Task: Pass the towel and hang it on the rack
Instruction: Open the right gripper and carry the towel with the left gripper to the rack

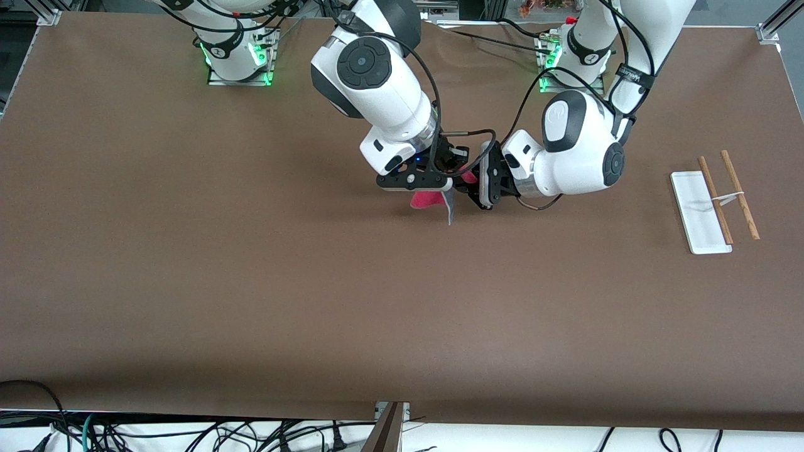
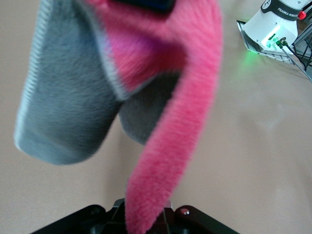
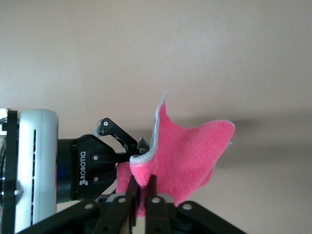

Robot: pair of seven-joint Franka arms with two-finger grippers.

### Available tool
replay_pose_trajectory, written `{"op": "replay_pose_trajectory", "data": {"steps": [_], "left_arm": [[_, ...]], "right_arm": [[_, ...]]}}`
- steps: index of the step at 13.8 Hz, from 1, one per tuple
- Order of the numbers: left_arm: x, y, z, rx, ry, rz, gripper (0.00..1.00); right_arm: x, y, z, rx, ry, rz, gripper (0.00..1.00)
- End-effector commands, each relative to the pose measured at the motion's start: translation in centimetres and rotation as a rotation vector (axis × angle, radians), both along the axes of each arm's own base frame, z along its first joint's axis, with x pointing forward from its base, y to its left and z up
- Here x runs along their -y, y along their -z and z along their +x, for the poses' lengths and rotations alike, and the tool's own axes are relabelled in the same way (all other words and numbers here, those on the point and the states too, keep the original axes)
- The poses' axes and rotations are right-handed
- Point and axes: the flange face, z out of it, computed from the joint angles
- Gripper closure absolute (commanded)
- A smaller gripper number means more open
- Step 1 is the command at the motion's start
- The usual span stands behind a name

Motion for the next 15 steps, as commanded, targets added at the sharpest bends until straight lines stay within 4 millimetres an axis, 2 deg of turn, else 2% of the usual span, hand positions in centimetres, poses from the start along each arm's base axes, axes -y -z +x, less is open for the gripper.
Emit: {"op": "replay_pose_trajectory", "data": {"steps": [1,5,6,8,9,11,12,14,15], "left_arm": [[-0.6,-0.2,-0.2,0.026,0.021,0.011,1.0],[-2.5,-0.6,0.8,0.027,-0.01,0.008,1.0],[-3.1,-1.0,0.9,0.012,-0.01,0.001,1.0],[-6.0,-1.9,2.2,-0.018,-0.035,-0.017,1.0],[-7.4,-2.3,2.5,-0.043,-0.039,-0.028,1.0],[-11.9,-4.0,3.9,-0.094,-0.064,-0.066,1.0],[-14.1,-5.1,4.4,-0.113,-0.072,-0.085,1.0],[-20.3,-7.0,5.5,-0.144,-0.116,-0.114,1.0],[-22.8,-8.0,5.8,-0.145,-0.113,-0.095,1.0]], "right_arm": [[0.1,-0.4,0.2,0.016,-0.026,0.011,0.0],[1.2,-0.8,1.1,0.024,-0.016,0.005,0.0],[2.4,-1.0,2.1,0.027,-0.008,0.004,0.0],[5.7,-2.0,4.1,0.034,-0.03,-0.026,0.0],[8.2,-2.2,5.4,0.018,-0.044,-0.054,0.0],[14.3,-3.1,8.4,0.004,-0.078,-0.095,0.0],[17.5,-3.0,10.1,-0.002,-0.094,-0.107,0.0],[24.1,-2.6,12.9,-0.008,-0.158,-0.126,0.0],[27.5,-2.3,14.0,-0.023,-0.168,-0.14,0.0]]}}
